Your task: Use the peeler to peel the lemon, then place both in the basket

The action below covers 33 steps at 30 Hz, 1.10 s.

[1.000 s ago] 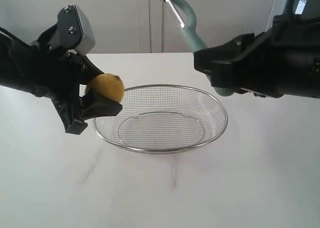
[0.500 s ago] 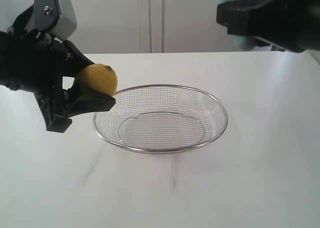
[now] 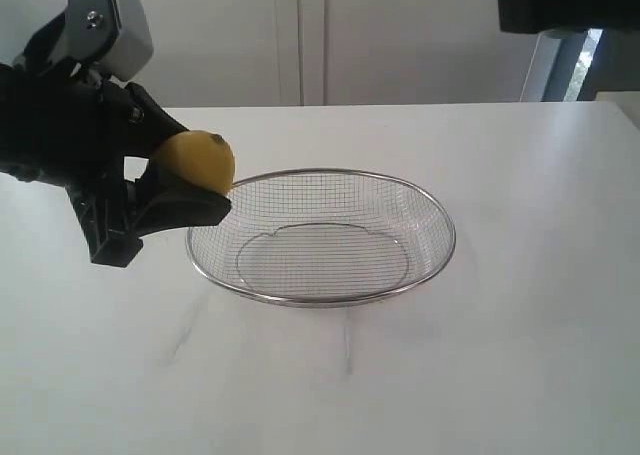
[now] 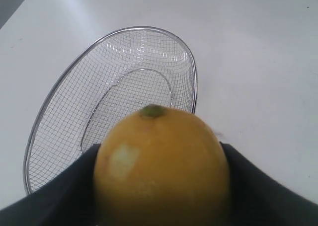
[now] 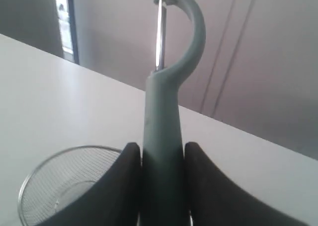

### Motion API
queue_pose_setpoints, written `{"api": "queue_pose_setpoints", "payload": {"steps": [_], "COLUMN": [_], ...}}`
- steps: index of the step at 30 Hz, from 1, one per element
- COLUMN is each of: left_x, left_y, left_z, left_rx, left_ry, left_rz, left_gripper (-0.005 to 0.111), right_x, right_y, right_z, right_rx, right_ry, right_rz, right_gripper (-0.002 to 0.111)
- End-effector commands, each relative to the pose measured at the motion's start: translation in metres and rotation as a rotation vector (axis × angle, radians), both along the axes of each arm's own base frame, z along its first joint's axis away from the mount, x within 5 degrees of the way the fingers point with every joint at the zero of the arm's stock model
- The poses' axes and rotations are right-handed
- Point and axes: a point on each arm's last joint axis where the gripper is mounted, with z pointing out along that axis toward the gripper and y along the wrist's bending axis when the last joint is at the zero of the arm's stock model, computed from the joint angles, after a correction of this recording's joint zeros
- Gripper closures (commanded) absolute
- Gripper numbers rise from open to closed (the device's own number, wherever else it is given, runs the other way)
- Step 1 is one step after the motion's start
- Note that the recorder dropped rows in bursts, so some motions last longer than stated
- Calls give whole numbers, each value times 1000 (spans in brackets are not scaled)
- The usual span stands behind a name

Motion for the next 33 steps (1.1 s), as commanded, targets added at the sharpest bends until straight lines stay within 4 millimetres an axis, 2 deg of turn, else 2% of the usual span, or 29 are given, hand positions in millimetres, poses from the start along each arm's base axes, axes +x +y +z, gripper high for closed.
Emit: {"api": "queue_pose_setpoints", "payload": {"steps": [1,7,13,22,33], "left_x": [-4,-4,-4,-2,-4], "left_y": [1,1,1,1,0], "left_z": [3,3,3,3,3], "left_rx": [-24,-24,-24,-24,-22], "left_ry": [14,14,14,8,19], "left_rz": [0,0,0,7,-5], "left_gripper": [107,107,107,107,107], "right_x": [24,56,76,99,112], "right_y": [-10,-1,7,17,24], "right_z": [-13,-45,-61,-75,-96], "right_rx": [-81,-196,-216,-197,-162], "right_ry": [109,320,384,366,438], "right_rz": [-136,-172,-169,-156,-177], "right_gripper": [108,108,108,108,108]}}
